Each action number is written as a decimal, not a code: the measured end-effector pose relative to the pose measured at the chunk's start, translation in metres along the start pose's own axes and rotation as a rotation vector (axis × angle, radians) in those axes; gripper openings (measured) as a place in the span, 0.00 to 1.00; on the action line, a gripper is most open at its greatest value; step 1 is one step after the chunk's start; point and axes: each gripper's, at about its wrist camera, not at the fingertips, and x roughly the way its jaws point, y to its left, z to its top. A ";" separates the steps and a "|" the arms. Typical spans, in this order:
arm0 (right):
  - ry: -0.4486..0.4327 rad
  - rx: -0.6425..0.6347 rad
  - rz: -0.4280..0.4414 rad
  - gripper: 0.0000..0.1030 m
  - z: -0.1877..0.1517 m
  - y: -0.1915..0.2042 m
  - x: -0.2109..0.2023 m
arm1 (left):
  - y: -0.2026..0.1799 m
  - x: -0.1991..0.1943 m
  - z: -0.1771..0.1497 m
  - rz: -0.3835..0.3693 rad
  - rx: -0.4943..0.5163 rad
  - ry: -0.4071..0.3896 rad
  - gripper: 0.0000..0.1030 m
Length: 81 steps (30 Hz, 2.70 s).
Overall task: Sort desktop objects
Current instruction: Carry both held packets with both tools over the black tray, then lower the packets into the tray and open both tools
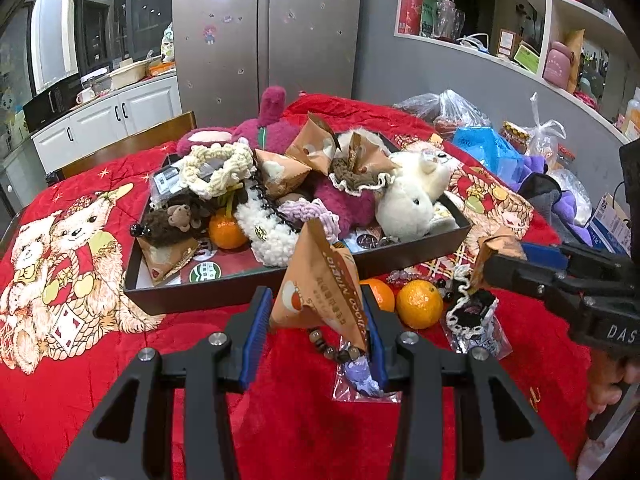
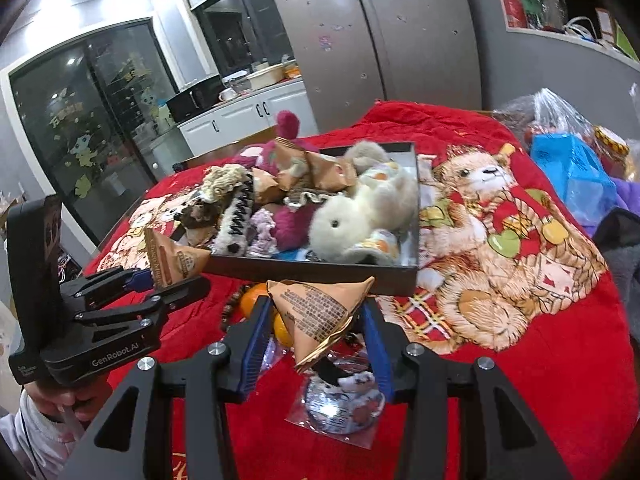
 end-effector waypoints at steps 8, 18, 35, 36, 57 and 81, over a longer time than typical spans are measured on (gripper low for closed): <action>-0.004 -0.015 0.032 0.44 0.000 0.010 0.000 | 0.011 -0.016 0.010 -0.004 -0.018 -0.034 0.42; -0.060 -0.005 0.062 0.44 0.006 0.020 -0.011 | 0.021 -0.040 0.023 -0.004 -0.040 -0.076 0.42; -0.097 -0.093 -0.034 0.44 0.087 0.076 -0.004 | 0.054 -0.105 0.095 0.089 -0.114 -0.243 0.43; -0.098 -0.096 -0.030 0.44 0.093 0.077 -0.004 | 0.055 -0.106 0.101 0.098 -0.112 -0.248 0.43; -0.079 -0.045 -0.066 0.44 0.141 0.051 0.077 | 0.095 0.035 0.116 0.005 -0.115 -0.080 0.43; 0.003 -0.132 -0.156 0.61 0.136 0.050 0.088 | 0.086 0.027 0.113 -0.023 -0.091 -0.096 0.77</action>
